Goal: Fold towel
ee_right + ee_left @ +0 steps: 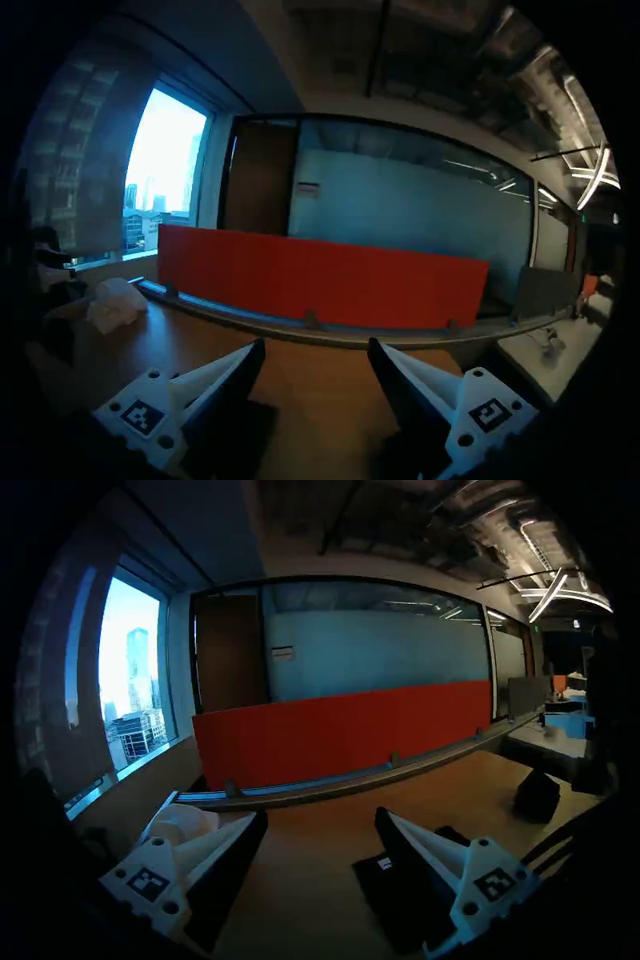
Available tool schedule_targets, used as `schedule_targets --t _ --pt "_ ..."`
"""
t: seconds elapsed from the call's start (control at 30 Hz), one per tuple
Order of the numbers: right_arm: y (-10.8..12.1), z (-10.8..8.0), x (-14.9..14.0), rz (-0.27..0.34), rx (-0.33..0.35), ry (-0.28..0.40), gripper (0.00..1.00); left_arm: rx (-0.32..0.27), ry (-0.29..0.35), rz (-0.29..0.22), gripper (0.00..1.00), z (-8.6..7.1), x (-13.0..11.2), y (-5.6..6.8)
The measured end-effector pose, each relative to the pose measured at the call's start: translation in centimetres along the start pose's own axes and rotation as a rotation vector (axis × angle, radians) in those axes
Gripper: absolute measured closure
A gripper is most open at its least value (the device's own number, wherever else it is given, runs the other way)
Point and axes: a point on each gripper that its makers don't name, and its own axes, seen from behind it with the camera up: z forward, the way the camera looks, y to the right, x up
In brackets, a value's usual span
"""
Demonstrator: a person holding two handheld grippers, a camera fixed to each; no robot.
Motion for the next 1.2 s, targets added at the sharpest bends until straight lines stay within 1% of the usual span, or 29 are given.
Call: schedule_targets --t 0.1,0.3,0.5,0.77,0.97,1.2 --pt "-0.9 -0.2 -0.6 -0.027 0.053 -0.025 0.01 -0.036 -0.015 0.017 0.0 -0.1 -0.2 0.8" --pt "-3.0 -0.6 -2.2 -0.081 0.163 -0.08 0.0 -0.121 -0.063 0.038 0.0 -0.3 -1.7 2.7" --pt "-4.8 -1.0 -3.4 -0.113 0.243 -0.118 0.0 -0.196 -0.098 0.047 0.0 -0.5 -3.0 4.6" --pt "-6.9 -1.0 -5.7 -0.131 0.302 -0.166 0.0 -0.238 -0.132 0.066 0.0 -0.3 -5.5 6.2" --pt "-8.0 -0.7 -8.2 -0.141 0.325 -0.199 0.0 -0.274 -0.162 0.076 0.0 -0.1 -8.4 7.7" --pt "-9.1 -0.6 -12.0 -0.155 0.359 -0.243 0.0 -0.313 -0.196 0.093 0.0 0.3 -12.1 9.5"
